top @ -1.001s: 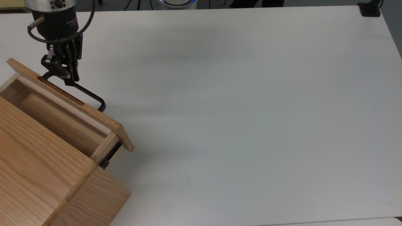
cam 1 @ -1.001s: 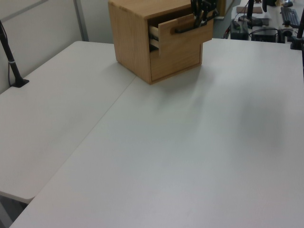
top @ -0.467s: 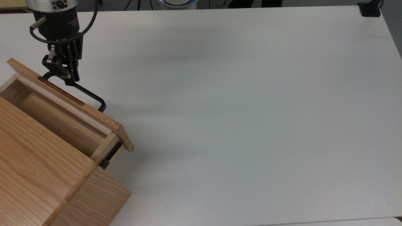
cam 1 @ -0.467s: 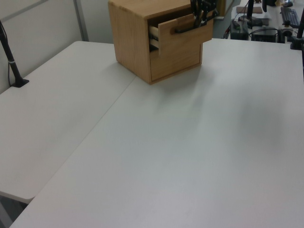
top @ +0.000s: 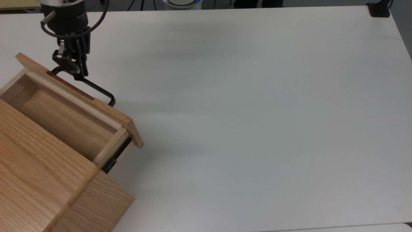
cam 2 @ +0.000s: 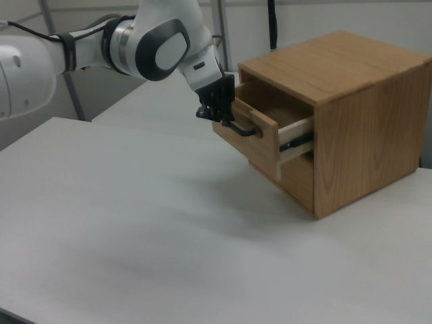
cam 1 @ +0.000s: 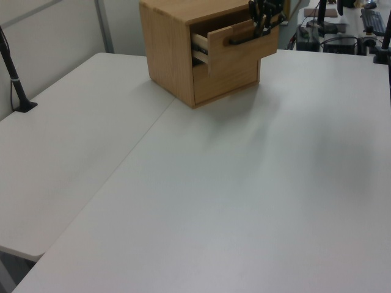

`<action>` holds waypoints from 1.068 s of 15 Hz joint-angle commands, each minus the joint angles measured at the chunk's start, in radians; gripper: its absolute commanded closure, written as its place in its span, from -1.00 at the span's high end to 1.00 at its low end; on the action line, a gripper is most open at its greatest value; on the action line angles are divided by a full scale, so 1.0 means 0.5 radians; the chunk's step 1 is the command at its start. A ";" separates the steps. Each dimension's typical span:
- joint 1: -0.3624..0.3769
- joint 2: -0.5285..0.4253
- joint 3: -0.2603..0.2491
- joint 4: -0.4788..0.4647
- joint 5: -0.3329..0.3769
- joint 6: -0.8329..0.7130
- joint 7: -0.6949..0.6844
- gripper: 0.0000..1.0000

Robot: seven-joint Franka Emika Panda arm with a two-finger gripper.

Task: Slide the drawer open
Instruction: 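Pull the handle further to slide the drawer out more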

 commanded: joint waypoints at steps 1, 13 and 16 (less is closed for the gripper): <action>0.020 -0.085 0.001 -0.143 -0.028 -0.172 -0.080 -0.71; 0.008 -0.183 0.001 -0.137 0.002 -0.310 -0.172 0.92; 0.011 -0.239 0.001 -0.137 -0.001 -0.344 -0.202 1.00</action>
